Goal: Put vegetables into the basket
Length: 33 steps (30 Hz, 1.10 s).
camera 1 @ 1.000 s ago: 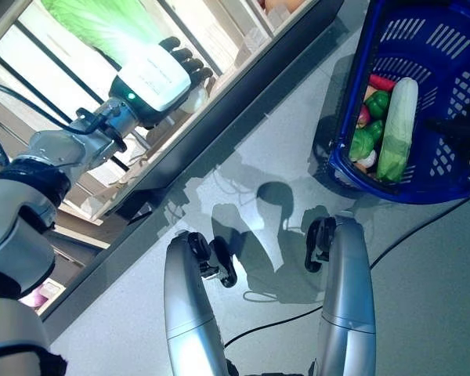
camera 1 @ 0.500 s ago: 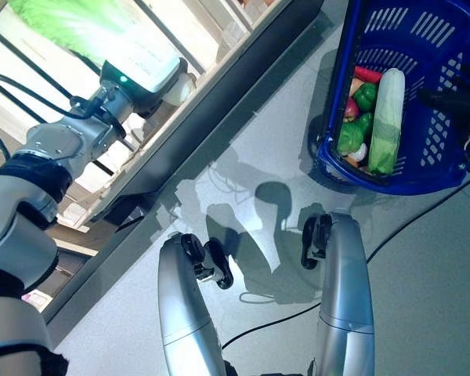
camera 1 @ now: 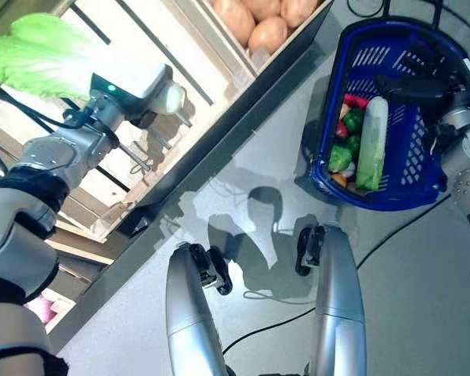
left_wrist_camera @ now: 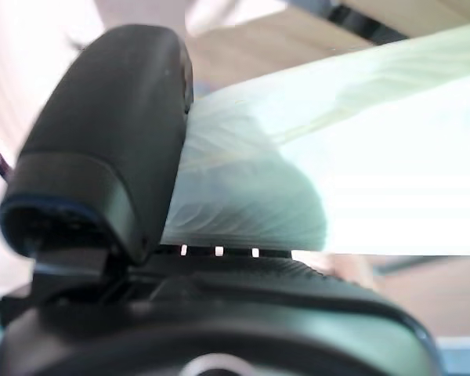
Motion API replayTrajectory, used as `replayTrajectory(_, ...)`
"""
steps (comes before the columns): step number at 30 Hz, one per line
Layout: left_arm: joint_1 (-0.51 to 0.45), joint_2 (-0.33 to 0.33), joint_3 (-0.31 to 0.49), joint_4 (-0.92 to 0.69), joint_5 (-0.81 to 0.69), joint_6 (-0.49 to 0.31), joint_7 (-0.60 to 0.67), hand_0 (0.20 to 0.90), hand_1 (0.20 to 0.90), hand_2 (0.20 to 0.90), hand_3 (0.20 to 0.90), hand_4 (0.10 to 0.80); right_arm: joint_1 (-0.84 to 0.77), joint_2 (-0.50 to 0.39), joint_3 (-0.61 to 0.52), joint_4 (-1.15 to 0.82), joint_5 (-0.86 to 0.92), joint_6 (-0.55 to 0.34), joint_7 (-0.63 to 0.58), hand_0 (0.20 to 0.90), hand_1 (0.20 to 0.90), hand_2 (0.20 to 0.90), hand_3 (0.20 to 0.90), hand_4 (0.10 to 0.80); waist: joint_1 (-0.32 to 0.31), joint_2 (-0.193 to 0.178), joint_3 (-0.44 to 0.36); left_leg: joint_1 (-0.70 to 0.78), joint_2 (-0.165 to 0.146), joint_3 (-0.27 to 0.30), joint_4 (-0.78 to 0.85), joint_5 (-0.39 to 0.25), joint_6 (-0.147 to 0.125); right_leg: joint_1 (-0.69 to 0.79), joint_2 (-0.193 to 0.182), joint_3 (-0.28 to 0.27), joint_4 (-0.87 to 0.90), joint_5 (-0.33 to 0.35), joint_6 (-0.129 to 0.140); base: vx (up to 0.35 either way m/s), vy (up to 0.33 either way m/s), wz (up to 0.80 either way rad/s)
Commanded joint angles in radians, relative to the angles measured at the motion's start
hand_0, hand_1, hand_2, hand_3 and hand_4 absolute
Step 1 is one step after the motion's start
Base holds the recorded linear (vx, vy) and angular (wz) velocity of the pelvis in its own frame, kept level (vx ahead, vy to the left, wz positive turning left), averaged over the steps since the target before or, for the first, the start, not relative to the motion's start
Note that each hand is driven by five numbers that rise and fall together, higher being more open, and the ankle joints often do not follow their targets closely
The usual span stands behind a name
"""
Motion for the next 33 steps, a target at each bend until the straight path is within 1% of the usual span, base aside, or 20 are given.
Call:
replayTrajectory(1,0.087,0.040,0.192,0.006,-0.195,-0.055,0.148,0.300,0.300,0.300,0.300,0.400,0.107,0.068,-0.126,-0.107,-0.070,-0.149,-0.018,0.900,0.900,0.900,0.900,0.800,-0.001,-0.013,-0.162,0.097,-0.029,0.060,-0.099,-0.052,0.052,0.157,-0.032,-0.026,-0.132,0.009,-0.049,0.053,-0.029,0.03)
replayTrajectory(2,0.112,0.036,0.232,-0.006,-0.223,-0.093,0.152,0.300,0.300,0.300,0.300,0.400,0.123,0.073,-0.133,-0.119,-0.097,-0.165,-0.027,0.900,0.900,0.900,0.900,0.800,-0.001,-0.014,-0.165,0.128,-0.036,0.066,-0.130,-0.041,0.052,0.188,-0.031,-0.028,-0.156,0.014,-0.049,0.090,-0.041,0.05)
replayTrajectory(3,0.150,0.028,0.283,-0.022,-0.261,-0.136,0.139,0.300,0.300,0.300,0.300,0.400,0.151,0.083,-0.147,-0.132,-0.129,-0.172,-0.032,0.900,0.900,0.900,0.900,0.800,0.002,-0.016,-0.174,0.190,-0.052,0.072,-0.200,-0.019,0.048,0.250,-0.023,-0.034,-0.218,0.026,-0.046,0.086,-0.046,0.11)
replayTrajectory(4,0.210,0.017,0.355,-0.049,-0.299,-0.192,0.122,0.300,0.300,0.300,0.300,0.400,0.188,0.100,-0.162,-0.149,-0.160,-0.178,-0.020,0.900,0.900,0.900,0.900,0.800,0.003,-0.019,-0.180,0.236,-0.066,0.074,-0.239,-0.006,0.052,0.295,-0.021,-0.033,-0.249,0.029,-0.051,0.124,-0.050,0.12)
replayTrajectory(5,0.235,0.007,0.387,-0.067,-0.321,-0.217,0.113,0.300,0.300,0.300,0.300,0.400,0.207,0.109,-0.170,-0.159,-0.174,-0.175,-0.019,0.900,0.900,0.900,0.900,0.800,0.007,-0.023,-0.187,0.278,-0.074,0.075,-0.288,0.005,0.048,0.338,-0.015,-0.037,-0.294,0.036,-0.048,0.095,-0.053,0.24)
replayTrajectory(7,0.339,-0.024,0.504,-0.126,-0.384,-0.281,0.090,0.300,0.300,0.300,0.300,0.400,0.262,0.132,-0.183,-0.191,-0.214,-0.155,0.042,0.900,0.900,0.900,0.900,0.800,0.011,-0.034,-0.204,0.370,-0.088,0.084,-0.382,0.033,0.051,0.431,-0.014,-0.053,-0.376,0.046,-0.052,0.095,-0.062,0.26)
replayTrajectory(8,0.379,-0.041,0.544,-0.148,-0.399,-0.301,0.085,0.300,0.300,0.300,0.300,0.400,0.282,0.143,-0.189,-0.200,-0.226,-0.132,0.090,0.900,0.900,0.900,0.900,0.800,0.014,-0.039,-0.211,0.412,-0.094,0.085,-0.421,0.045,0.051,0.477,-0.013,-0.062,-0.415,0.054,-0.051,0.116,-0.053,0.18)
replayTrajectory(9,0.401,-0.053,0.564,-0.163,-0.411,-0.309,0.079,0.300,0.300,0.300,0.300,0.400,0.295,0.149,-0.188,-0.208,-0.233,-0.124,0.100,0.900,0.900,0.900,0.900,0.800,0.019,-0.042,-0.216,0.450,-0.098,0.088,-0.460,0.055,0.045,0.515,-0.011,-0.069,-0.453,0.062,-0.046,0.134,-0.044,0.20)
replayTrajectory(11,0.489,-0.098,0.649,-0.233,-0.504,-0.338,0.019,0.300,0.300,0.300,0.300,0.400,0.333,0.160,-0.182,-0.232,-0.276,-0.055,0.157,0.900,0.900,0.900,0.900,0.800,0.031,-0.054,-0.232,0.563,-0.112,0.095,-0.579,0.095,0.038,0.633,-0.006,-0.088,-0.569,0.092,-0.036,0.124,-0.043,0.17)
replayTrajectory(12,0.503,-0.109,0.658,-0.249,-0.528,-0.339,0.007,0.300,0.300,0.300,0.300,0.400,0.338,0.162,-0.181,-0.238,-0.275,-0.041,0.164,0.900,0.900,0.900,0.900,0.800,0.034,-0.057,-0.237,0.587,-0.116,0.095,-0.605,0.104,0.038,0.657,-0.004,-0.092,-0.593,0.098,-0.034,0.115,-0.041,0.05)
replayTrajectory(13,0.537,-0.136,0.680,-0.277,-0.588,-0.352,-0.033,0.300,0.300,0.300,0.300,0.400,0.352,0.168,-0.176,-0.246,-0.279,-0.007,0.189,0.900,0.900,0.900,0.900,0.800,0.040,-0.063,-0.250,0.633,-0.125,0.097,-0.655,0.125,0.037,0.707,0.000,-0.101,-0.643,0.113,-0.028,0.131,-0.039,0.03)
replayTrajectory(15,0.601,-0.187,0.728,-0.329,-0.687,-0.364,-0.122,0.300,0.300,0.300,0.300,0.400,0.376,0.183,-0.166,-0.266,-0.282,0.027,0.220,0.900,0.900,0.900,0.900,0.800,0.048,-0.073,-0.275,0.741,-0.142,0.109,-0.779,0.176,0.033,0.819,0.016,-0.127,-0.770,0.152,-0.014,0.179,-0.044,0.11)
replayTrajectory(19,0.703,-0.295,0.775,-0.410,-0.794,-0.360,-0.234,0.300,0.300,0.300,0.300,0.400,0.407,0.240,-0.145,-0.308,-0.281,0.120,0.263,0.900,0.900,0.900,0.900,0.800,0.061,-0.086,-0.347,0.916,-0.173,0.139,-1.003,0.264,0.026,1.002,0.070,-0.156,-1.014,0.228,0.012,0.222,-0.036,0.02)
replayTrajectory(21,0.744,-0.329,0.792,-0.438,-0.834,-0.359,-0.287,0.300,0.300,0.300,0.300,0.400,0.425,0.253,-0.144,-0.320,-0.273,0.147,0.288,0.900,0.900,0.900,0.900,0.800,0.065,-0.089,-0.371,0.994,-0.189,0.150,-1.103,0.304,0.025,1.081,0.089,-0.164,-1.116,0.264,0.020,0.199,-0.022,0.03)
replayTrajectory(22,0.763,-0.359,0.796,-0.466,-0.847,-0.341,-0.319,0.300,0.300,0.300,0.300,0.400,0.433,0.268,-0.141,-0.330,-0.261,0.165,0.299,0.900,0.900,0.900,0.900,0.800,0.068,-0.093,-0.398,1.045,-0.201,0.153,-1.191,0.332,0.022,1.137,0.106,-0.171,-1.203,0.290,0.027,0.179,-0.025,-0.05)
replayTrajectory(23,0.777,-0.375,0.800,-0.487,-0.858,-0.331,-0.344,0.300,0.300,0.300,0.300,0.400,0.435,0.276,-0.141,-0.336,-0.253,0.177,0.309,0.900,0.900,0.900,0.900,0.800,0.070,-0.095,-0.407,1.089,-0.211,0.152,-1.251,0.355,0.020,1.183,0.119,-0.170,-1.257,0.309,0.031,0.177,-0.028,-0.08)
replayTrajectory(27,0.810,-0.425,0.800,-0.551,-0.964,-0.299,-0.457,0.300,0.300,0.300,0.300,0.400,0.453,0.305,-0.133,-0.361,-0.209,0.208,0.371,0.900,0.900,0.900,0.900,0.800,0.074,-0.096,-0.445,1.170,-0.228,0.152,-1.393,0.412,0.014,1.257,0.146,-0.169,-1.379,0.360,0.036,0.074,-0.011,-0.04)
replayTrajectory(28,0.815,-0.442,0.791,-0.574,-0.999,-0.277,-0.494,0.300,0.300,0.300,0.300,0.400,0.458,0.314,-0.125,-0.371,-0.193,0.228,0.400,0.900,0.900,0.900,0.900,0.800,0.073,-0.093,-0.457,1.197,-0.229,0.145,-1.435,0.421,0.006,1.280,0.157,-0.165,-1.412,0.368,0.041,0.061,-0.007,-0.01)
replayTrajectory(30,0.827,-0.460,0.782,-0.611,-1.054,-0.256,-0.551,0.300,0.300,0.300,0.300,0.400,0.464,0.318,-0.113,-0.392,-0.172,0.265,0.446,0.900,0.900,0.900,0.900,0.800,0.075,-0.094,-0.469,1.228,-0.235,0.146,-1.494,0.442,0.004,1.308,0.170,-0.171,-1.462,0.389,0.041,0.025,-0.002,0.00)
replayTrajectory(33,0.823,-0.478,0.764,-0.635,-1.089,-0.253,-0.594,0.300,0.300,0.300,0.300,0.400,0.456,0.321,-0.098,-0.401,-0.143,0.297,0.480,0.900,0.900,0.900,0.900,0.800,0.077,-0.093,-0.474,1.248,-0.237,0.144,-1.530,0.453,0.003,1.320,0.179,-0.178,-1.475,0.392,0.041,-0.014,0.000,0.01)
